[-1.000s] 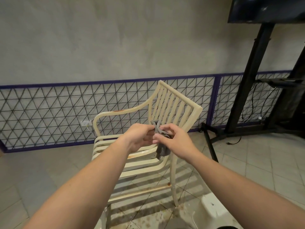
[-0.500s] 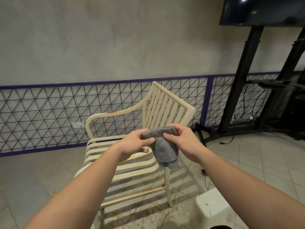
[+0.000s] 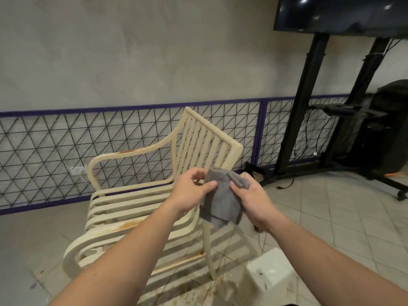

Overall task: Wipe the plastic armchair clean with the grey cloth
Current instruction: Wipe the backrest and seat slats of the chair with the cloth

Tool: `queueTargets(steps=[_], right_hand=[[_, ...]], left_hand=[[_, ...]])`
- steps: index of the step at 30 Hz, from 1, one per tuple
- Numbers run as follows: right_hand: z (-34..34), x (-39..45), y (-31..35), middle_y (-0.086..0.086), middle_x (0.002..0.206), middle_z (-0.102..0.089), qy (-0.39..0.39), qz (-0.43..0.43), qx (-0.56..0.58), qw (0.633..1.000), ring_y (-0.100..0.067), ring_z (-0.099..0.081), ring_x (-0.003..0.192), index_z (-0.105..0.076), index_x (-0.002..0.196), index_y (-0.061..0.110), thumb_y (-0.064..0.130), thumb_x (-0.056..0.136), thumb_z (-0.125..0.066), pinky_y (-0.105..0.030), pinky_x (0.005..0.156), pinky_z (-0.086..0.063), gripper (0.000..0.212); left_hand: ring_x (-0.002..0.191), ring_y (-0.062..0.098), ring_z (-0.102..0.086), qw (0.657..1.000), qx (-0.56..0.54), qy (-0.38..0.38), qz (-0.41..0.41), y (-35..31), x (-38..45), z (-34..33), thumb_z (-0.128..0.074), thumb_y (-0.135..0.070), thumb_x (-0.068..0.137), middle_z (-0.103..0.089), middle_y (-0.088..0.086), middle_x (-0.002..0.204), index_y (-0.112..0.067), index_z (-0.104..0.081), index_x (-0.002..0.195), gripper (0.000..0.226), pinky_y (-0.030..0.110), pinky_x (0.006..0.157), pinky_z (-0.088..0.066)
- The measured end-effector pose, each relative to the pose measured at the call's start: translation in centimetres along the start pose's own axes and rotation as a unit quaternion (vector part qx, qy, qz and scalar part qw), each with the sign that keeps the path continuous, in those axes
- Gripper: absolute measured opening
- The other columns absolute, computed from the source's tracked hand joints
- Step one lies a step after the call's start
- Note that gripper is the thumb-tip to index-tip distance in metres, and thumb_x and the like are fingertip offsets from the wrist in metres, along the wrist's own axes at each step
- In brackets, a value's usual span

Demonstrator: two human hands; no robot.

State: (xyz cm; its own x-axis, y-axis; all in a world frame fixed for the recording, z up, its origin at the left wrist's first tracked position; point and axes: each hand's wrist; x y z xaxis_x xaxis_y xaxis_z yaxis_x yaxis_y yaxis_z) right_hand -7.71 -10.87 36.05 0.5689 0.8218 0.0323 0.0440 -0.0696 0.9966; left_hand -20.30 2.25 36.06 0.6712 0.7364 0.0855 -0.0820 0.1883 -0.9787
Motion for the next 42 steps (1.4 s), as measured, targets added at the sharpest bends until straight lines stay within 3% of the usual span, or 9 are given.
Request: queueTargets(steps=[6, 10, 14, 22, 26, 31, 34, 38, 42], right_hand=[[5.3, 5.1, 6.0, 0.008, 0.12, -0.057, -0.199, 0.12, -0.126, 0.964, -0.016, -0.058, 0.11, -0.053, 0.118, 0.039, 0.02, 0.102, -0.048, -0.045, 0.086, -0.057, 0.025], [5.8, 8.7, 7.7, 0.011, 0.113, -0.057, -0.155, 0.148, -0.273, 0.938, -0.005, -0.057, 0.097, -0.052, 0.131, 0.037, 0.009, 0.101, -0.047, -0.021, 0.065, -0.051, 0.041], [4.5, 10.5, 6.0, 0.005, 0.112, -0.059, -0.077, 0.113, -0.382, 0.914, -0.013, -0.058, 0.096, -0.056, 0.13, 0.038, 0.003, 0.099, -0.042, -0.024, 0.072, -0.052, 0.049], [6.2, 9.2, 3.2, 0.015, 0.117, -0.062, -0.115, 0.136, -0.335, 0.925, -0.011, -0.059, 0.115, -0.074, 0.112, 0.031, -0.017, 0.082, -0.047, -0.031, 0.09, -0.058, 0.063], [7.5, 9.0, 5.0, 0.007, 0.126, -0.059, -0.118, 0.185, -0.302, 0.928, -0.005, -0.058, 0.112, -0.052, 0.141, 0.034, -0.016, 0.083, -0.054, -0.021, 0.085, -0.056, 0.077], [5.9, 11.4, 5.9, 0.006, 0.137, -0.055, -0.003, 0.225, -0.536, 0.814, -0.014, -0.043, 0.127, -0.053, 0.14, 0.029, -0.005, 0.083, -0.063, -0.042, 0.11, -0.04, 0.066], [5.7, 11.6, 4.4, 0.007, 0.148, -0.043, 0.066, 0.245, -0.591, 0.765, -0.017, -0.035, 0.135, -0.059, 0.137, 0.022, -0.008, 0.083, -0.063, -0.028, 0.114, -0.028, 0.062], [6.4, 10.4, 3.6, -0.012, 0.128, -0.064, 0.163, 0.33, -0.586, 0.722, -0.02, -0.055, 0.115, -0.071, 0.116, 0.002, -0.02, 0.071, -0.066, -0.008, 0.1, -0.026, 0.05], [9.0, 9.5, 3.7, 0.007, 0.125, -0.062, 0.012, 0.299, -0.549, 0.781, -0.013, -0.048, 0.117, -0.065, 0.127, 0.023, -0.006, 0.077, -0.074, -0.034, 0.103, -0.042, 0.058]], left_hand=[[0.108, 0.014, -0.056, 0.981, 0.191, -0.023, 0.006, 2.5, 2.5, 0.8, -0.083, -0.03, 0.082, -0.059, -0.011, 0.121, -0.029, -0.062, 0.123, 0.045, 0.027, 0.084, -0.044], [0.112, 0.017, -0.056, 0.963, 0.269, -0.019, 0.019, 3.9, 4.0, 1.0, -0.082, -0.034, 0.081, -0.059, -0.006, 0.128, -0.029, -0.058, 0.13, 0.054, 0.035, 0.094, -0.05], [0.122, 0.017, -0.056, 0.939, 0.345, 0.008, 0.018, 4.8, 4.8, 0.7, -0.08, -0.036, 0.081, -0.057, -0.005, 0.137, -0.029, -0.051, 0.14, 0.066, 0.04, 0.104, -0.048], [0.119, 0.015, -0.056, 0.928, 0.37, 0.042, 0.017, 6.2, 5.7, 1.3, -0.081, -0.038, 0.079, -0.058, -0.007, 0.132, -0.029, -0.053, 0.139, 0.067, 0.04, 0.101, -0.05], [0.115, 0.014, -0.058, 0.924, 0.376, 0.059, 0.03, 7.0, 5.5, 2.1, -0.082, -0.034, 0.078, -0.059, -0.011, 0.128, -0.03, -0.054, 0.136, 0.064, 0.038, 0.099, -0.051], [0.094, 0.012, -0.061, 0.909, 0.412, 0.056, 0.029, 8.5, 5.1, 2.7, -0.075, -0.033, 0.083, -0.064, -0.014, 0.122, -0.032, -0.061, 0.123, 0.042, 0.031, 0.087, -0.052], [0.09, 0.014, -0.064, 0.9, 0.433, 0.045, 0.019, 9.1, 5.1, 2.7, -0.068, -0.033, 0.085, -0.067, -0.016, 0.115, -0.034, -0.064, 0.11, 0.025, 0.035, 0.083, -0.055], [0.088, 0.017, -0.064, 0.886, 0.462, 0.042, 0.002, 9.5, 5.6, 2.6, -0.066, -0.034, 0.088, -0.067, -0.015, 0.108, -0.032, -0.065, 0.102, 0.014, 0.035, 0.077, -0.056], [0.087, 0.017, -0.062, 0.874, 0.485, 0.038, -0.026, 10.1, 5.9, 2.5, -0.064, -0.034, 0.09, -0.067, -0.01, 0.102, -0.031, -0.072, 0.101, 0.013, 0.034, 0.077, -0.054]])
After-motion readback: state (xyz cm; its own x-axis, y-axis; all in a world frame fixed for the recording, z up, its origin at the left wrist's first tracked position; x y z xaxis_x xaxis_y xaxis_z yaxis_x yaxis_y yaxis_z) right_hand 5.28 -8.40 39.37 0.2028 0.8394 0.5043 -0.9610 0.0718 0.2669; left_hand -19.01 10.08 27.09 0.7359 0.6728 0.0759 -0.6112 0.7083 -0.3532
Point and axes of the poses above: each hand's wrist, its own x-axis towards the middle knuckle, its own z-axis out of the back of the hand, y = z × x
